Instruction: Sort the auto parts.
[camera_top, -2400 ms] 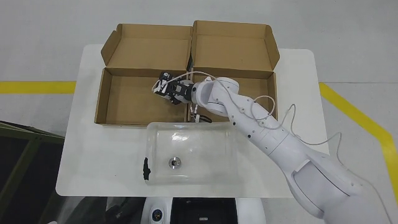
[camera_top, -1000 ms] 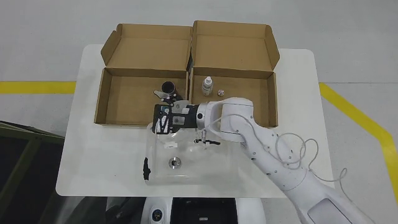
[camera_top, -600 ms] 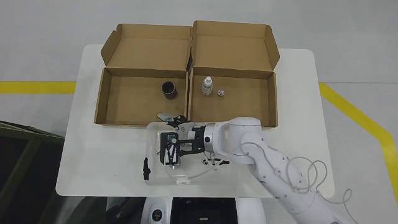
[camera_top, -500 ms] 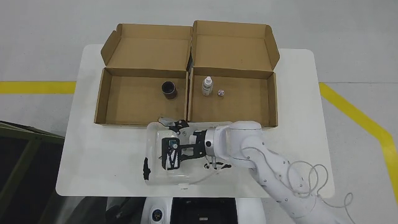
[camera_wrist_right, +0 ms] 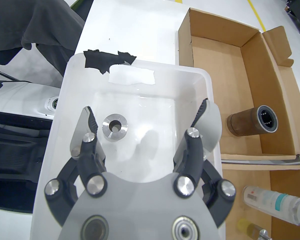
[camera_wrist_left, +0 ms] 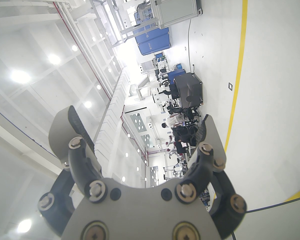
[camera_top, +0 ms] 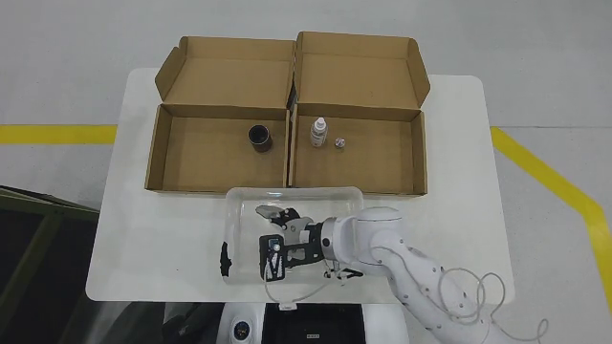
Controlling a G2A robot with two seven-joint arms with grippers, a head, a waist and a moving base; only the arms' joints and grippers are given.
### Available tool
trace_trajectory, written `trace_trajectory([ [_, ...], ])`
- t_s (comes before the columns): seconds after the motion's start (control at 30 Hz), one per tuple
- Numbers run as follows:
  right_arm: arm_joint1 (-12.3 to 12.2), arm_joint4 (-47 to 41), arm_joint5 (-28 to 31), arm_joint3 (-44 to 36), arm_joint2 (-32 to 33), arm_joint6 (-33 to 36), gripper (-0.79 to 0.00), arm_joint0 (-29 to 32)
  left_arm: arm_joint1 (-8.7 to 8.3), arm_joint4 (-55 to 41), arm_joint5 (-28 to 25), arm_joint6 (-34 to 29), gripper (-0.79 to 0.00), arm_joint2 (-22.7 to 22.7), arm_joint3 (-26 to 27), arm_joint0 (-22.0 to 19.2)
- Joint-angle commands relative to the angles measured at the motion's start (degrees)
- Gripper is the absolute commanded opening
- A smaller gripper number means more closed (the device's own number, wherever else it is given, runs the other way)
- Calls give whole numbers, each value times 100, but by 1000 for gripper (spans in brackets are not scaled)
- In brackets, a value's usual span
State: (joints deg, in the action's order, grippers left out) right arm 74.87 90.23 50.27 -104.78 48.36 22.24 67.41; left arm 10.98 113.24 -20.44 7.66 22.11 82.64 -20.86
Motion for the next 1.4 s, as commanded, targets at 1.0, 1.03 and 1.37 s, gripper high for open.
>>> trace_trajectory([
  [1.0, 104, 502, -284, 919, -798, 264, -169, -463, 0, 0, 0, 0, 0, 0, 0, 0],
  [1.03, 110, 500, -284, 939, -814, 271, -182, -482, 0, 0, 0, 0, 0, 0, 0, 0],
  [1.37, 154, 369, -63, 1141, -958, 354, -477, -666, 0, 0, 0, 0, 0, 0, 0, 0],
])
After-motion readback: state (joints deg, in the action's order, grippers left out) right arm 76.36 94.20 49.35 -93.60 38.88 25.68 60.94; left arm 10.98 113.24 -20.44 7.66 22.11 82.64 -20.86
